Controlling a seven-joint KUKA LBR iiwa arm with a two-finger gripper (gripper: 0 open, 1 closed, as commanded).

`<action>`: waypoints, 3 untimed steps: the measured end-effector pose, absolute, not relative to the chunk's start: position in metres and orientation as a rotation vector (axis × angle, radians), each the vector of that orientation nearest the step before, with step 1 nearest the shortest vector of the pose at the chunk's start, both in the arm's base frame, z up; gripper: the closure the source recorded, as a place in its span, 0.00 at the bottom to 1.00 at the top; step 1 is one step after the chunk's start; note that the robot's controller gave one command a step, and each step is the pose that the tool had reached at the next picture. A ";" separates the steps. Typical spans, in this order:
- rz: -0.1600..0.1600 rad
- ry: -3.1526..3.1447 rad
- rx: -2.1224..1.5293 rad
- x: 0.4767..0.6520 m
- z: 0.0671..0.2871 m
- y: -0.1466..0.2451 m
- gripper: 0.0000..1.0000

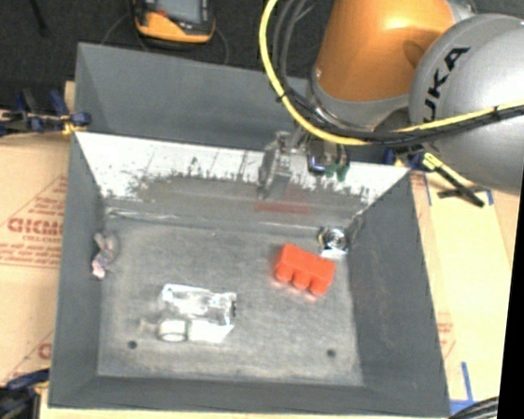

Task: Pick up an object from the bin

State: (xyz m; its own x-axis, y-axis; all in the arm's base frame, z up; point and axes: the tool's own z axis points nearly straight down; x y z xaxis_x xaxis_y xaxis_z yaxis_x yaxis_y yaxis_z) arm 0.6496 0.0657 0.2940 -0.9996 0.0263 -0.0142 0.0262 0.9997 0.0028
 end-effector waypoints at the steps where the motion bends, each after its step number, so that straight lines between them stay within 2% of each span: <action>1: -0.002 3.139 -0.129 0.614 0.236 0.061 1.00; 2: 0.001 3.083 -0.616 0.580 0.159 0.089 1.00; 3: 0.001 2.856 -1.304 0.543 0.169 0.117 1.00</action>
Offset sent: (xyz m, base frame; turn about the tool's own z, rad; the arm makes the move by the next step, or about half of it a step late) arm -0.0353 -0.0035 -0.0569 -0.1094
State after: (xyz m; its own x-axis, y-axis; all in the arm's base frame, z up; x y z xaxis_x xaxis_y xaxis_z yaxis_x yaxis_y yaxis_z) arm 0.5434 0.1174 0.1694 -0.6551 -0.7556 -0.0020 -0.7556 0.6551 -0.0005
